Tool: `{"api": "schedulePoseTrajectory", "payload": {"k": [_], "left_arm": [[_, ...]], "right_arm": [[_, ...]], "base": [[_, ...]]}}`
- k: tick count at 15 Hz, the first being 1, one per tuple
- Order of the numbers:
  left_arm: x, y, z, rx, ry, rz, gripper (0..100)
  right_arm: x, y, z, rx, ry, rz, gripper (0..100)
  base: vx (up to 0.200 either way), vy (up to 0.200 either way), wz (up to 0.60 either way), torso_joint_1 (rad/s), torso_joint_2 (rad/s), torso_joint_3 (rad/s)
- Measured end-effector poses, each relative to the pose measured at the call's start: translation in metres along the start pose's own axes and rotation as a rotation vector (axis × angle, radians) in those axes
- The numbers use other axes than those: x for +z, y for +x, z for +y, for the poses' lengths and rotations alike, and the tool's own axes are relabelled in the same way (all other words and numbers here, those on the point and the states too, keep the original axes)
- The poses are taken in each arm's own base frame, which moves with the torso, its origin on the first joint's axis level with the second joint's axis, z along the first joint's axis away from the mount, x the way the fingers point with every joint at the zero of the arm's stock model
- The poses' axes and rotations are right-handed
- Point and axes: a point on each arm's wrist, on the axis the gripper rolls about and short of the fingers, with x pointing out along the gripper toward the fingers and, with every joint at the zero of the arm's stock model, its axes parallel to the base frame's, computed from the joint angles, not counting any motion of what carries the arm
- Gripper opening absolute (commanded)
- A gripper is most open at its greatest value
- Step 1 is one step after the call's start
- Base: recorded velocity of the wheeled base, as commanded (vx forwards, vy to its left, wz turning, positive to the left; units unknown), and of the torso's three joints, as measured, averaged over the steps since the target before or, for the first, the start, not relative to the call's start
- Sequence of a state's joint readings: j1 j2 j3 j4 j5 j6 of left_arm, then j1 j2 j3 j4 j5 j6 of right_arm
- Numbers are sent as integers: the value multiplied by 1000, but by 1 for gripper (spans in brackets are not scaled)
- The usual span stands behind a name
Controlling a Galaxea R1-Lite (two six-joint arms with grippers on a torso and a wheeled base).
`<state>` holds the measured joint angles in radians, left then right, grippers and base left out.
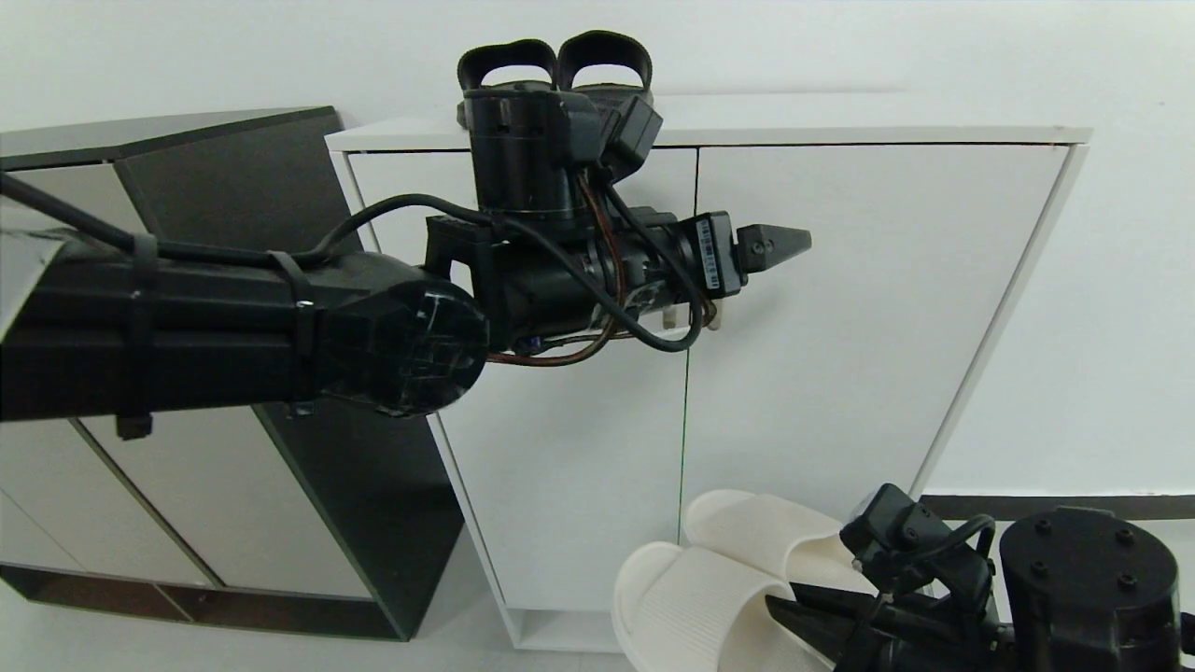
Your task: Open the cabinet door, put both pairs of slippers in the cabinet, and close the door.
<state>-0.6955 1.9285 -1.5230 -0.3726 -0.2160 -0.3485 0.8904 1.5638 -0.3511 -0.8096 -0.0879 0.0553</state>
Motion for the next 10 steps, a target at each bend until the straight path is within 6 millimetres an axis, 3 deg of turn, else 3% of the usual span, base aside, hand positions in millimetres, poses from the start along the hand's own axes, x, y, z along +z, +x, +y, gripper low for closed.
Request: {"api": "schedulePoseTrajectory", "payload": {"k": [2, 3, 7, 10], "left_arm": [[-2, 7, 2, 4, -2, 9, 100], [-4, 9, 3, 4, -2, 12, 0], [-10, 13, 4, 15, -6, 29, 0], [-17, 6, -8, -9, -7, 56, 0]], "right_arm": [[0, 0, 0, 0, 0, 1, 0], [0, 0, 0, 1, 0, 1, 0], [-5, -1, 1, 38, -2, 18, 0], [-11, -6, 3, 142, -12, 39, 0]], "base": [[0, 0, 0, 0, 0, 0], [0, 0, 0, 0, 0, 0], [0, 0, 0, 0, 0, 0], [0, 0, 0, 0, 0, 0]]}}
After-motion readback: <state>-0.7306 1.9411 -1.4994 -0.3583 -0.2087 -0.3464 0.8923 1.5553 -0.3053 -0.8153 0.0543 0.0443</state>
